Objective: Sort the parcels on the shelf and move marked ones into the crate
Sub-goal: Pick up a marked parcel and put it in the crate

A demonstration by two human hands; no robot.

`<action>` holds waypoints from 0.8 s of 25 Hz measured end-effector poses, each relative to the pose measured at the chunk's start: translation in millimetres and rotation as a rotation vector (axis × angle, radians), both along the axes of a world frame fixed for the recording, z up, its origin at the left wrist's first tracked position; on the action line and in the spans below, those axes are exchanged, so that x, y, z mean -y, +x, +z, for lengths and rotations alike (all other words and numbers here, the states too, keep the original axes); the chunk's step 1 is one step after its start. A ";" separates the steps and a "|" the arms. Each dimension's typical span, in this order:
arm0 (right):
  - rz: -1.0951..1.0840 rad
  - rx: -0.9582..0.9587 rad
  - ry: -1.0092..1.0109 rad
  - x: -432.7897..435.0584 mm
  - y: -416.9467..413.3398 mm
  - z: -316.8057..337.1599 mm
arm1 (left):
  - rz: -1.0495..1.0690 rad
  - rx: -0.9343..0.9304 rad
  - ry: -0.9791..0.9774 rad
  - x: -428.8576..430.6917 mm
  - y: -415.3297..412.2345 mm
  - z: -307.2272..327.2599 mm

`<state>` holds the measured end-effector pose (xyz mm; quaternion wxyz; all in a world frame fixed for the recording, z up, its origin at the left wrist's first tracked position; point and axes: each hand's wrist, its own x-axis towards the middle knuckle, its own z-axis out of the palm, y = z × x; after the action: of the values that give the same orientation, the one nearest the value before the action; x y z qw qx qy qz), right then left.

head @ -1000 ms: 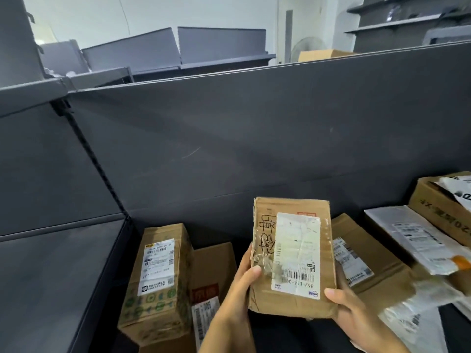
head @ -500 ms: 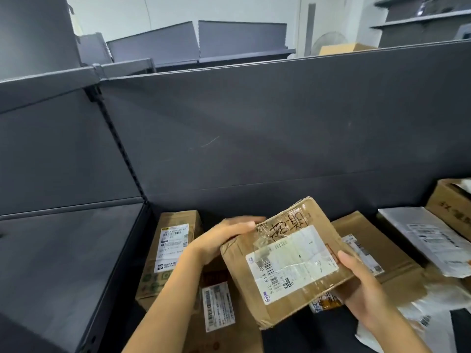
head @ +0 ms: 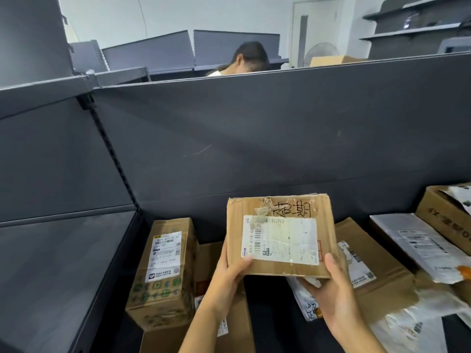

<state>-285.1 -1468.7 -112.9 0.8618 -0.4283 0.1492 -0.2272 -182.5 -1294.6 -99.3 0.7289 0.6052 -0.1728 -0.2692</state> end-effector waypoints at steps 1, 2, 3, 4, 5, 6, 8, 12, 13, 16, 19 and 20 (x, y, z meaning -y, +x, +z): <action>0.022 -0.030 -0.012 -4.2 -2.1 -3.9 | 0.035 0.012 -0.009 -2.6 3.8 3.8; 0.038 -0.055 -0.013 -7.7 -5.4 -8.2 | 0.057 0.033 -0.016 -6.2 7.7 8.5; 0.050 -0.067 -0.007 -9.2 -8.2 -14.2 | 0.077 0.060 -0.025 -9.3 11.8 13.4; 0.060 -0.087 -0.006 -8.8 -7.2 -16.1 | 0.094 0.080 -0.039 -11.5 15.4 18.1; 0.057 -0.106 -0.018 -8.6 -9.4 -16.1 | 0.104 0.094 -0.048 -12.9 18.2 22.0; 0.024 -0.124 -0.071 -4.5 -10.0 -13.0 | 0.105 0.108 -0.049 -12.9 20.4 24.0; -0.099 -0.153 -0.199 7.6 -14.6 -5.7 | 0.079 0.134 -0.031 -9.2 20.7 25.6; -0.009 -0.155 -0.245 25.3 -43.2 2.7 | 0.017 0.145 0.012 11.2 11.5 24.0; 0.061 -0.159 -0.189 25.9 -51.1 0.6 | 0.019 0.137 0.017 17.8 9.2 23.6; 0.094 -0.191 -0.111 34.1 -64.0 -8.4 | 0.043 0.129 0.019 32.4 0.6 22.9; 0.079 -0.173 -0.097 39.7 -69.7 -6.7 | 0.062 0.122 -0.003 38.2 -7.1 21.0; 0.066 -0.167 -0.090 41.1 -72.1 -6.2 | 0.061 0.120 -0.010 39.7 -9.7 20.7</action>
<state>-357.2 -1509.7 -119.1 0.8332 -0.4886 0.1961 -0.1688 -192.2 -1334.3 -78.6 0.7281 0.6216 -0.1990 -0.2095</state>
